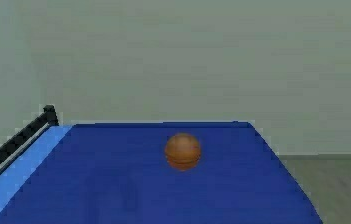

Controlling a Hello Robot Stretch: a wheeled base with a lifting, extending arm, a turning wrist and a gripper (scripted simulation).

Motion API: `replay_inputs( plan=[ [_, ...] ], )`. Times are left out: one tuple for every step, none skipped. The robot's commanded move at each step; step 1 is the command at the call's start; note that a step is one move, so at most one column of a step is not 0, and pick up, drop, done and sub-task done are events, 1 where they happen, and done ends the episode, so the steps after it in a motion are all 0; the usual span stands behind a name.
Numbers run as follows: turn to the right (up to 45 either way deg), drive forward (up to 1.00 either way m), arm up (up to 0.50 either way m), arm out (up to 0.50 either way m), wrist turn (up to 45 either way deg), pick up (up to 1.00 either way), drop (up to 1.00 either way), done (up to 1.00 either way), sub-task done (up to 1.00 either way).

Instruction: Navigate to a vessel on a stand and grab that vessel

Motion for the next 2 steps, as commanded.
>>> replay_inputs(
  plan=[
    [-45.0, 0.0, 0.0, 0.0, 0.0, 0.0, 0.0, 0.0, 0.0],
    [-45.0, 0.0, 0.0, 0.0, 0.0, 0.0, 0.0, 0.0, 0.0]
  ],
)
